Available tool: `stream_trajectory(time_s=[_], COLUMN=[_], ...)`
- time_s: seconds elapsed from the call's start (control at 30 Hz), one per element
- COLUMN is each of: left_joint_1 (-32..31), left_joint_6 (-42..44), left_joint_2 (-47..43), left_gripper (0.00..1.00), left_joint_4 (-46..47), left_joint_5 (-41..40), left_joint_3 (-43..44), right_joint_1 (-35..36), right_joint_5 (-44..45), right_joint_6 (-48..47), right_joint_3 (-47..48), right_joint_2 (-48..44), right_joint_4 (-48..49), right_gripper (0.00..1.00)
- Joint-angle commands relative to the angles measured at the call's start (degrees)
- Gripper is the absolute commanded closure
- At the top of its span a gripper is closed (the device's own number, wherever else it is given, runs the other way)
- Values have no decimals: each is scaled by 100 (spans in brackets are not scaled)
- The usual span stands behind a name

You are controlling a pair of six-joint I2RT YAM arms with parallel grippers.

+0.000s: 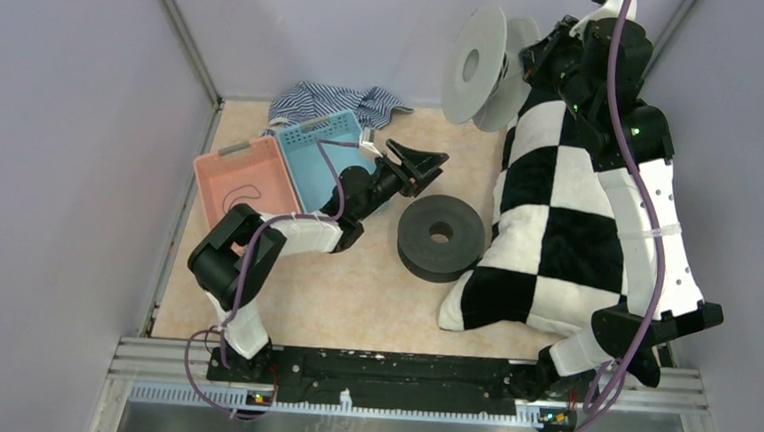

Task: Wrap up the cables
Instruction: Wrap the cable around the cable reel.

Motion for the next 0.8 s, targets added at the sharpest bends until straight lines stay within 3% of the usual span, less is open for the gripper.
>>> stream_trajectory(time_s=[0.0,0.27,0.4,0.53,0.67,0.77], left_joint_1=[10,7,8,9,68,280], left_joint_6=[-351,-296,-425,-440,-349,-128], left_joint_2=[123,574,855,1032,1005,858], left_gripper=[24,27,35,58,96,100], left_joint_4=[498,347,558,513,551,369], left_joint_5=[-177,-46,-4,36,-157,-234], left_joint_3=[460,1078,1253,1367,1204,1139], right_joint_1=[-22,-23,-21,-21,-21,-17], right_joint_5=[-85,-128,-116,-108,-158,-310], right_joint_6=[65,82,79,58,-12,-151], right_joint_3=[164,187,193,156,177,308], right_joint_2=[-260,-209,-214,-238,-258,-231], right_joint_4=[616,618,586,583,543,355], right_gripper=[100,100,100,100,100,100])
